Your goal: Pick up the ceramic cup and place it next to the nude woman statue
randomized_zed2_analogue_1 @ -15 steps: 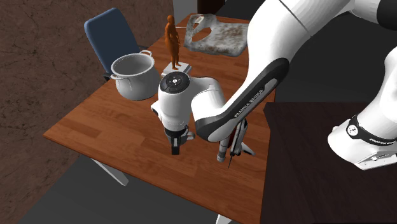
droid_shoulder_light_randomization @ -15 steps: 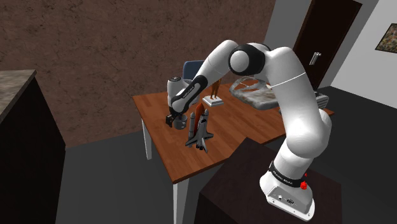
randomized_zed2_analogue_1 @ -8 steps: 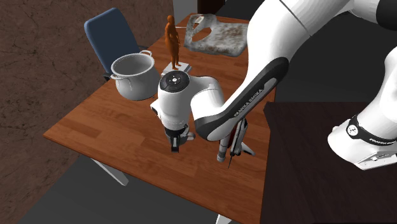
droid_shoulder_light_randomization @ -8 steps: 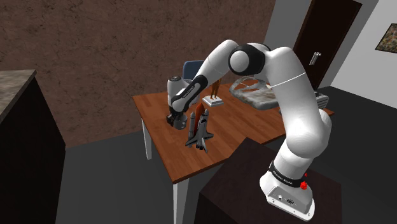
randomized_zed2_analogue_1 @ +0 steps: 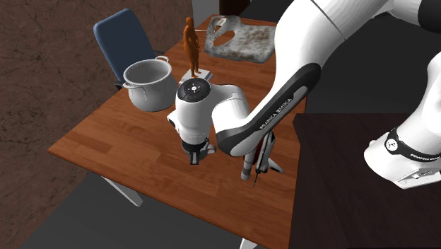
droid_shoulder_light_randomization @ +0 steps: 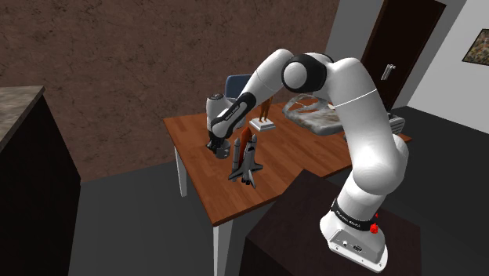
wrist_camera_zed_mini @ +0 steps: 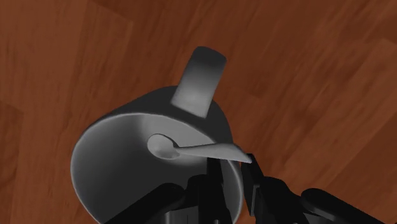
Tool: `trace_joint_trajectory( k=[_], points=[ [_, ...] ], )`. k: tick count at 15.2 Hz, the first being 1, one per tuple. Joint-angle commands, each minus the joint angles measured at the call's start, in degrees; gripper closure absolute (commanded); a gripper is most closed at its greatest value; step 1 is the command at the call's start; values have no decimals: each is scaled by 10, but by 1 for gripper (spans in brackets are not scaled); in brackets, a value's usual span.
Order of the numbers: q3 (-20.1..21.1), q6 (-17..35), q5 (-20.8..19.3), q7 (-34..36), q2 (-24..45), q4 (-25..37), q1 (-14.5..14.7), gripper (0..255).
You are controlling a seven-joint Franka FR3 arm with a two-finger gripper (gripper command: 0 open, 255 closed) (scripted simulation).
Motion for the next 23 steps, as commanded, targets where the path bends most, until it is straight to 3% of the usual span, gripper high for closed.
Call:
trace_joint_trajectory(
  k=[1,23],
  points=[
    [0,0,0,2,3,-1,2,255],
    [23,-108,28,-33,-122,-16,-12,255]
  ],
)
